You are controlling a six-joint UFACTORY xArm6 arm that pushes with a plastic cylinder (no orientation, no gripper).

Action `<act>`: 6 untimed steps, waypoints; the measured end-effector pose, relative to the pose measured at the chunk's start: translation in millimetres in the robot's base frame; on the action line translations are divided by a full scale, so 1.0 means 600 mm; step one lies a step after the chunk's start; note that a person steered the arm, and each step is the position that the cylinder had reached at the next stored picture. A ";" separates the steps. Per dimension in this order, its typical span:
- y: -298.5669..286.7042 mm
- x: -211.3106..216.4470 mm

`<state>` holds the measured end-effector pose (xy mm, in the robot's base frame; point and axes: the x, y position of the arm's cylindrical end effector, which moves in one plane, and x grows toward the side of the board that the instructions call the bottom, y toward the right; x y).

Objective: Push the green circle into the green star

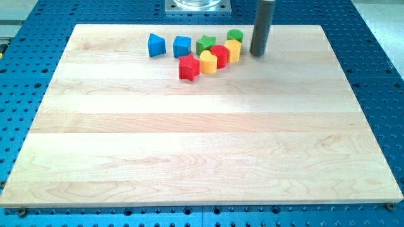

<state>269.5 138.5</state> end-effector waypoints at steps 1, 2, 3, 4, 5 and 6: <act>-0.054 -0.039; -0.105 -0.038; -0.095 -0.093; -0.168 -0.102; -0.150 -0.065; -0.150 -0.055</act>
